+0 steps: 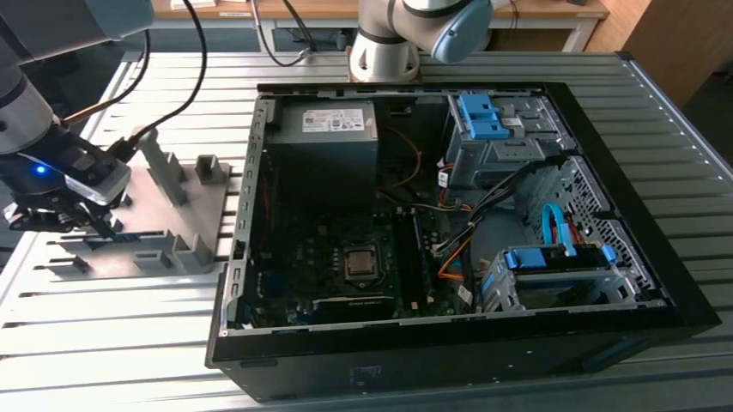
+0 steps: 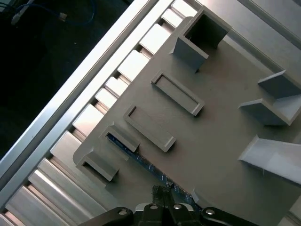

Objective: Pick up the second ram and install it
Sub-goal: 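Pick up the second ram and move it above second insertion slot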

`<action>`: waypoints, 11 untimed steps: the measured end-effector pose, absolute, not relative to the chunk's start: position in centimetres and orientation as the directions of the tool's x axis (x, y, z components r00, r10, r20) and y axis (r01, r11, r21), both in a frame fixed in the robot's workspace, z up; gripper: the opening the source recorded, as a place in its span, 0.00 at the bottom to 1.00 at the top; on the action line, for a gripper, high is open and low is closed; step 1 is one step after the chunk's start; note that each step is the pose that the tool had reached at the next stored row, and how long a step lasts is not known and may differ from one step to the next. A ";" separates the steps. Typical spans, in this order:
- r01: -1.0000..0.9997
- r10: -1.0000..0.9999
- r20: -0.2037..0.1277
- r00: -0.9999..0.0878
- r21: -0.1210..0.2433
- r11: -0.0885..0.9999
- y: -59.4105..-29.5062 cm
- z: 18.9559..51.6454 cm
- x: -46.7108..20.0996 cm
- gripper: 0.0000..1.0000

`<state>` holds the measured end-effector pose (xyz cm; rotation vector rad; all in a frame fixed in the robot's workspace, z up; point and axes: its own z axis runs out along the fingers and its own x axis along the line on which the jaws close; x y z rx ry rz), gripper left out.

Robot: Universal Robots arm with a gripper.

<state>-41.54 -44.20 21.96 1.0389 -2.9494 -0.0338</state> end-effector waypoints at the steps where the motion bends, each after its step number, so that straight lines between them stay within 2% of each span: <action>1: -0.632 -0.632 0.006 -0.775 0.025 0.775 -44.2 22.0 -41.5 0.10; 11: -0.679 -0.679 0.006 -0.734 0.025 0.734 -44.2 22.0 -41.5 0.10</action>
